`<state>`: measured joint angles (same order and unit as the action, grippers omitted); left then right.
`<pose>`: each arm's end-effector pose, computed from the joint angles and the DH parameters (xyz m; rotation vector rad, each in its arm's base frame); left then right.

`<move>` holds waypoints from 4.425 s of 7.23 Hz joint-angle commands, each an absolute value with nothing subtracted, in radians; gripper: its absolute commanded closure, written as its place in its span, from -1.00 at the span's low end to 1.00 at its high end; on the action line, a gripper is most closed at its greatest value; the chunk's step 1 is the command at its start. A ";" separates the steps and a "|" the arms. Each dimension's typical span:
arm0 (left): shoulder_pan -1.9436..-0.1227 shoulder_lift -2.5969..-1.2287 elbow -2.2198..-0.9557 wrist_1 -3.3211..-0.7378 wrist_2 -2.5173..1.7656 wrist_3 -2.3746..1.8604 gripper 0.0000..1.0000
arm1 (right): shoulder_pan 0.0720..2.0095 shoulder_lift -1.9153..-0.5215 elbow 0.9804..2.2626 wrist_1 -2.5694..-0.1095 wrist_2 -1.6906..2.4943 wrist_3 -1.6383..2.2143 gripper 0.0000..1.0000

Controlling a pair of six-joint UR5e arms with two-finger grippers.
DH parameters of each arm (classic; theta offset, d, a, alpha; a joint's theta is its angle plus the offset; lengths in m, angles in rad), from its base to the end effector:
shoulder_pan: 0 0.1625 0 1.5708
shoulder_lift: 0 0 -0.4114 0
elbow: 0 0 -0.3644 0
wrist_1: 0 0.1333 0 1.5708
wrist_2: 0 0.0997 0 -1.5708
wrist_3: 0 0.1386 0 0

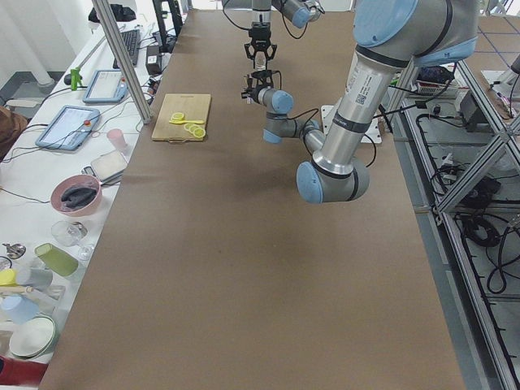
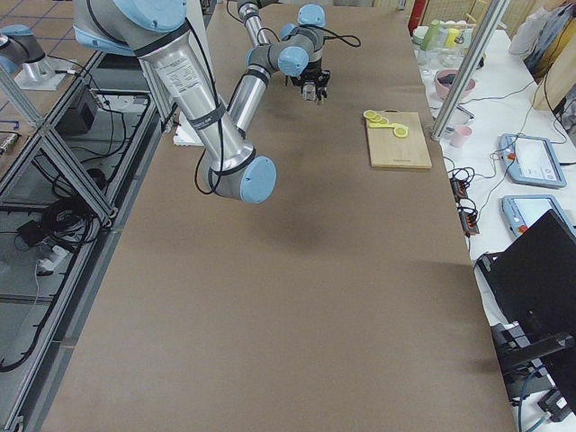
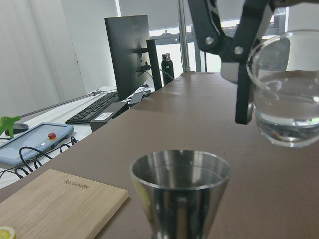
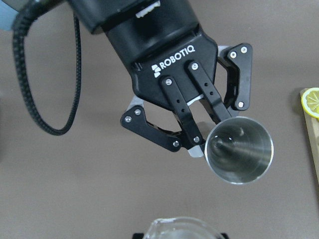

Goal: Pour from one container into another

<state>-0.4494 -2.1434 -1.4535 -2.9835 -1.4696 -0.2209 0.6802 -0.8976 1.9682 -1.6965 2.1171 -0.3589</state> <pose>0.5240 -0.4163 0.2123 1.5312 1.1251 0.5246 -0.4168 -0.4160 0.1530 0.8258 -0.7965 -1.3801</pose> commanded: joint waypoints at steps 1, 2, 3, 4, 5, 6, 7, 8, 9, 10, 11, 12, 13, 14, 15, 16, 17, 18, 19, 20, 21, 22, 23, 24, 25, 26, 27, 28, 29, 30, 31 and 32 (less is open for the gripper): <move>-0.451 -2.144 -1.454 -2.985 -1.470 -0.221 1.00 | 0.680 -0.907 1.977 -1.697 2.118 -0.359 1.00; -0.451 -2.143 -1.454 -2.985 -1.470 -0.221 1.00 | 0.684 -0.902 1.976 -1.697 2.121 -0.367 1.00; -0.449 -2.143 -1.454 -2.985 -1.470 -0.219 1.00 | 0.687 -0.894 1.964 -1.697 2.125 -0.379 1.00; -0.449 -2.143 -1.453 -2.985 -1.471 -0.219 1.00 | 0.687 -0.890 1.950 -1.695 2.126 -0.391 1.00; -0.449 -2.143 -1.453 -2.985 -1.471 -0.219 1.00 | 0.689 -0.887 1.935 -1.695 2.129 -0.409 1.00; -0.446 -2.143 -1.451 -2.985 -1.471 -0.219 1.00 | 0.695 -0.876 1.912 -1.694 2.131 -0.426 1.00; -0.446 -2.141 -1.450 -2.985 -1.473 -0.219 1.00 | 0.702 -0.856 1.882 -1.694 2.132 -0.458 1.00; -0.446 -2.138 -1.451 -2.985 -1.473 -0.219 1.00 | 0.712 -0.832 1.856 -1.694 2.141 -0.477 1.00; -0.445 -2.137 -1.451 -2.985 -1.473 -0.219 1.00 | 0.721 -0.821 1.839 -1.692 2.152 -0.497 1.00; -0.445 -2.137 -1.451 -2.985 -1.473 -0.219 1.00 | 0.730 -0.810 1.826 -1.692 2.155 -0.520 1.00; -0.446 -2.135 -1.456 -2.987 -1.473 -0.221 1.00 | 0.739 -0.804 1.815 -1.692 2.170 -0.526 1.00; -0.446 -2.129 -1.460 -3.002 -1.474 -0.221 1.00 | 0.748 -0.793 1.806 -1.693 2.177 -0.543 1.00; -0.446 -2.120 -1.462 -3.010 -1.476 -0.221 1.00 | 0.749 -0.778 1.793 -1.694 2.178 -0.548 1.00; -0.448 -2.120 -1.462 -3.011 -1.479 -0.221 1.00 | 0.749 -0.764 1.781 -1.695 2.178 -0.549 1.00; -0.448 -2.120 -1.460 -3.011 -1.479 -0.219 1.00 | 0.749 -0.753 1.779 -1.698 2.178 -0.549 1.00; -0.446 -2.120 -1.457 -3.011 -1.479 -0.219 1.00 | 0.747 -0.744 1.772 -1.700 2.178 -0.548 1.00; -0.449 -2.115 -1.459 -3.016 -1.479 -0.219 1.00 | 0.747 -0.735 1.764 -1.709 2.178 -0.549 1.00; -0.448 -2.091 -1.457 -3.051 -1.480 -0.219 1.00 | 0.747 -0.732 1.764 -1.712 2.178 -0.549 1.00; -0.448 -2.086 -1.457 -3.066 -1.479 -0.221 1.00 | 0.747 -0.733 1.764 -1.713 2.180 -0.549 1.00; -0.446 -2.086 -1.457 -3.066 -1.479 -0.219 1.00 | 0.746 -0.738 1.763 -1.713 2.180 -0.549 1.00; -0.445 -2.088 -1.456 -3.065 -1.479 -0.219 1.00 | 0.747 -0.744 1.766 -1.713 2.180 -0.551 1.00; -0.445 -2.089 -1.454 -3.063 -1.479 -0.219 1.00 | 0.747 -0.744 1.764 -1.713 2.178 -0.555 1.00; -0.445 -2.092 -1.454 -3.060 -1.479 -0.219 1.00 | 0.747 -0.759 1.770 -1.710 2.178 -0.557 1.00; -0.443 -2.097 -1.453 -3.056 -1.477 -0.219 1.00 | 0.749 -0.775 1.784 -1.709 2.178 -0.557 1.00; -0.442 -2.103 -1.448 -3.053 -1.476 -0.219 1.00 | 0.747 -0.766 1.782 -1.713 2.181 -0.558 1.00; -0.442 -2.124 -1.430 -3.051 -1.476 -0.219 1.00 | 0.747 -0.755 1.782 -1.726 2.180 -0.558 1.00; -0.440 -2.140 -1.413 -3.050 -1.476 -0.219 1.00 | 0.747 -0.755 1.781 -1.729 2.180 -0.558 1.00; -0.440 -2.147 -1.413 -3.048 -1.477 -0.219 1.00 | 0.747 -0.759 1.782 -1.729 2.178 -0.558 1.00; -0.440 -2.148 -1.413 -3.048 -1.479 -0.221 1.00 | 0.747 -0.764 1.782 -1.727 2.178 -0.560 1.00; -0.440 -2.146 -1.413 -3.048 -1.479 -0.221 1.00 | 0.749 -0.767 1.782 -1.727 2.178 -0.564 1.00; -0.440 -2.146 -1.413 -3.050 -1.479 -0.221 1.00 | 0.749 -0.765 1.781 -1.729 2.178 -0.566 1.00; -0.440 -2.146 -1.413 -3.050 -1.480 -0.221 1.00 | 0.749 -0.764 1.784 -1.733 2.178 -0.566 1.00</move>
